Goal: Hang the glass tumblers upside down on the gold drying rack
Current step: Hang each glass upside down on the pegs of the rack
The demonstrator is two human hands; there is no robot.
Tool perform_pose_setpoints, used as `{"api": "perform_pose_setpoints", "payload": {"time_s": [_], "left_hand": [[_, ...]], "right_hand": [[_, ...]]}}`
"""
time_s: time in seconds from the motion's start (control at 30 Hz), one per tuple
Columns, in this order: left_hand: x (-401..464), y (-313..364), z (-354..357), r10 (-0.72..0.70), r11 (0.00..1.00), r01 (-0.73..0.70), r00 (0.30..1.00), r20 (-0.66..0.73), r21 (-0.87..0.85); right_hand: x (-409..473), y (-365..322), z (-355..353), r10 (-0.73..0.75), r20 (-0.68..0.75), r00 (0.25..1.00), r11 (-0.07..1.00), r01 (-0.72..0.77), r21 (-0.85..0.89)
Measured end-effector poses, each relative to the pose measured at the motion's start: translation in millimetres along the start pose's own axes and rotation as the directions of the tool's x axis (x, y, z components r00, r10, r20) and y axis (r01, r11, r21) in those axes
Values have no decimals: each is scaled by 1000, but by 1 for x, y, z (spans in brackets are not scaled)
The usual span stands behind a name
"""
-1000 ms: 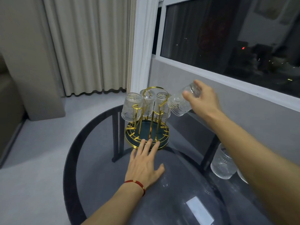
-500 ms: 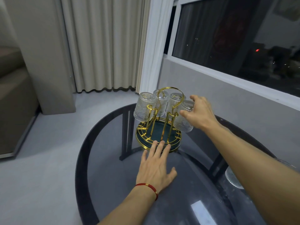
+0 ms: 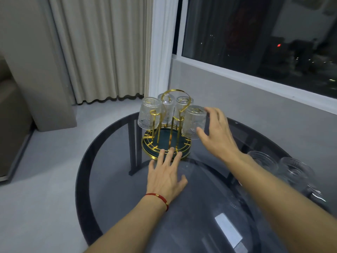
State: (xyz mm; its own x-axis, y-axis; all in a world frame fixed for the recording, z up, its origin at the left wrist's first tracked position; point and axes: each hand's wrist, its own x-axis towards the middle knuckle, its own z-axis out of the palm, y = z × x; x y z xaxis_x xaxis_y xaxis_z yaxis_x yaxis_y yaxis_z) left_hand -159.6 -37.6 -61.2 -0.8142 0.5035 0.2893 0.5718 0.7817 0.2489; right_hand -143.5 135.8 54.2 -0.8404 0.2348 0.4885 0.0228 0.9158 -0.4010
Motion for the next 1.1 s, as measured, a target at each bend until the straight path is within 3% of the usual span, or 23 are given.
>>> {"api": "perform_pose_setpoints", "payload": {"time_s": [0.1, 0.23, 0.4, 0.5, 0.7, 0.83, 1.1], "left_hand": [[-3, 24, -6, 105, 994, -105, 994, -40, -9], [-9, 72, -9, 200, 942, -208, 978, -60, -262], [-10, 139, -4, 183, 776, -126, 983, 29, -618], [7, 179, -7, 133, 708, -34, 987, 87, -705], [39, 217, -4, 72, 841, 16, 988, 140, -541], [37, 206, -10, 40, 835, 17, 995, 91, -551], [-12, 144, -37, 154, 854, -83, 983, 97, -513]], "right_hand": [[-46, 7, -20, 10, -53, 999, 999, -8, 48], [-110, 21, -48, 92, -185, 978, 986, -64, 151], [-142, 48, -77, 401, -274, 874, 886, -294, 358], [-151, 54, -87, 426, -347, 836, 884, -303, 356], [-160, 66, -96, 457, -355, 815, 870, -326, 371], [-163, 69, -95, 465, -305, 831, 863, -347, 368], [-167, 74, -87, 473, -161, 866, 839, -388, 381]]}}
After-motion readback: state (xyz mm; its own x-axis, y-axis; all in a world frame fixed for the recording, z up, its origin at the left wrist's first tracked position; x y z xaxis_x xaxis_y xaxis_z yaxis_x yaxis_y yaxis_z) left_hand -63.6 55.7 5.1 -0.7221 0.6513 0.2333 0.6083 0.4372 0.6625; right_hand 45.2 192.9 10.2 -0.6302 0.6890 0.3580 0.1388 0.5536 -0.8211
